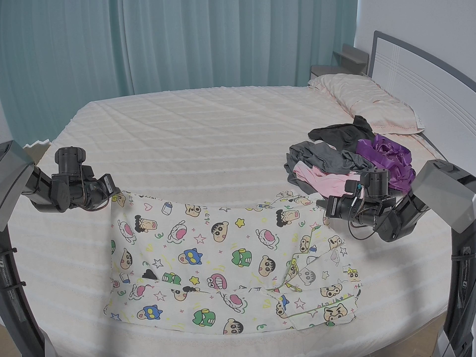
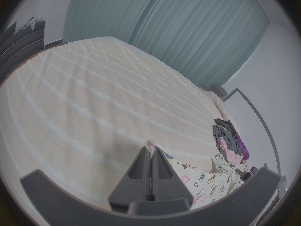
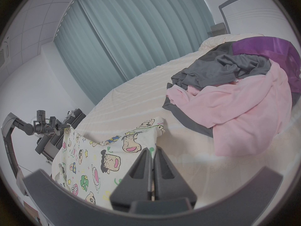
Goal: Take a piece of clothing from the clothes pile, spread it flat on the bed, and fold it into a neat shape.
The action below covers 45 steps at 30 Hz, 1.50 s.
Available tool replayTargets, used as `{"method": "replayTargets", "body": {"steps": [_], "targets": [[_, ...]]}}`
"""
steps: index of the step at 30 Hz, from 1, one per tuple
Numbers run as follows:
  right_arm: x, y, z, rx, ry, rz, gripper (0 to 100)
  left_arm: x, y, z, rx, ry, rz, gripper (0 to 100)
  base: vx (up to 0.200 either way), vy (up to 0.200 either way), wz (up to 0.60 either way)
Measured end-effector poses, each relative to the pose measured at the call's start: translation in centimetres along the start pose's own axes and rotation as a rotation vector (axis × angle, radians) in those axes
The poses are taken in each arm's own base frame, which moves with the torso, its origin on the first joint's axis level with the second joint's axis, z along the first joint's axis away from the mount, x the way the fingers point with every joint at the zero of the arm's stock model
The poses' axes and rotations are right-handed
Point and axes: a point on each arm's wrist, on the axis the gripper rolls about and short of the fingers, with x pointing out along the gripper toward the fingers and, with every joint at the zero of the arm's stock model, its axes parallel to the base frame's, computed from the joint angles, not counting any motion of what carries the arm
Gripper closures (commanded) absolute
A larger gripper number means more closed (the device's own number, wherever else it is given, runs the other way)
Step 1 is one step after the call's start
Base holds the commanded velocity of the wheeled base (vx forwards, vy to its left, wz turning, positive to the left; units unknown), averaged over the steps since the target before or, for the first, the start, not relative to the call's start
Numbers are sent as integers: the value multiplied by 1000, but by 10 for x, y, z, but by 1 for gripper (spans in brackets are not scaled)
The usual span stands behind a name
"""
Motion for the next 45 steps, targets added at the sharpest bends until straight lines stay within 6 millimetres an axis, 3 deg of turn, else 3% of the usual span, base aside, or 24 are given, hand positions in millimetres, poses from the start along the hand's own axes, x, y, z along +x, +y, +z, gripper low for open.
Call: {"method": "replayTargets", "body": {"steps": [5, 27, 45], "targets": [[-3, 1, 2, 1, -8, 0, 100, 6, -2, 3, 20, -48, -28, 100, 0, 0, 0], [-20, 9, -2, 1, 7, -21, 100, 18, 11, -25, 164, 51, 5, 100, 0, 0, 0], [-50, 16, -19, -93, 7, -21, 100, 1, 20, -37, 195, 20, -1, 100, 0, 0, 0]]}}
